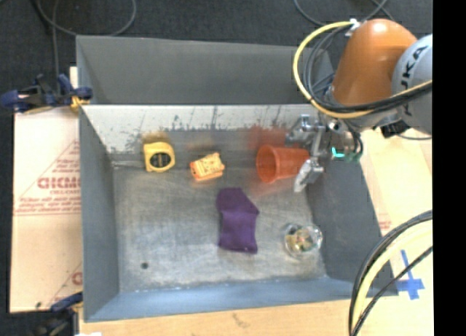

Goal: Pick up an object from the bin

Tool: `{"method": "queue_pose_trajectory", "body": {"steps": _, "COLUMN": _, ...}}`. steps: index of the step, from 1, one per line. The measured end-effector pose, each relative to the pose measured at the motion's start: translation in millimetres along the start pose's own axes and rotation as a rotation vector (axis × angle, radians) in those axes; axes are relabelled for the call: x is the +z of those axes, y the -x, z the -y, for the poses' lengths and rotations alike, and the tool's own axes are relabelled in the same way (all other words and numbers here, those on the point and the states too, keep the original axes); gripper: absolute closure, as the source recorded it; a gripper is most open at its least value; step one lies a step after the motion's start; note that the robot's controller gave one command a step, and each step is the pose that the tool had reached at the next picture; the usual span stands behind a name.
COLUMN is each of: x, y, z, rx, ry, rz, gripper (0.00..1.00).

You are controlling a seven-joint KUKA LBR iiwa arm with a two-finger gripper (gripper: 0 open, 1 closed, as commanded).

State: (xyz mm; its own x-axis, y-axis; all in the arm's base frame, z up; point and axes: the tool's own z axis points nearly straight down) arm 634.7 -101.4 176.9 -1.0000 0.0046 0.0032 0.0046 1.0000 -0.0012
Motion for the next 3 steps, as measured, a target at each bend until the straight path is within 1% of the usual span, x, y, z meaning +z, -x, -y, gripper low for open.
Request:
{"method": "queue_pose_trajectory", "body": {"steps": 1, "x": -5, "y": 1.8, "z": 0, "rx": -0.004, "ry": -0.001, "rz": 0.008, "gripper": 1.0}}
{"method": "queue_pose_trajectory", "body": {"steps": 2, "x": -5, "y": 1.8, "z": 0, "rx": -0.005, "ry": -0.001, "rz": 0.008, "gripper": 1.0}}
{"method": "queue_pose_trajectory", "body": {"steps": 3, "x": 25, "y": 13.5, "z": -20, "rx": -0.044, "ry": -0.001, "rz": 0.009, "gripper": 1.0}}
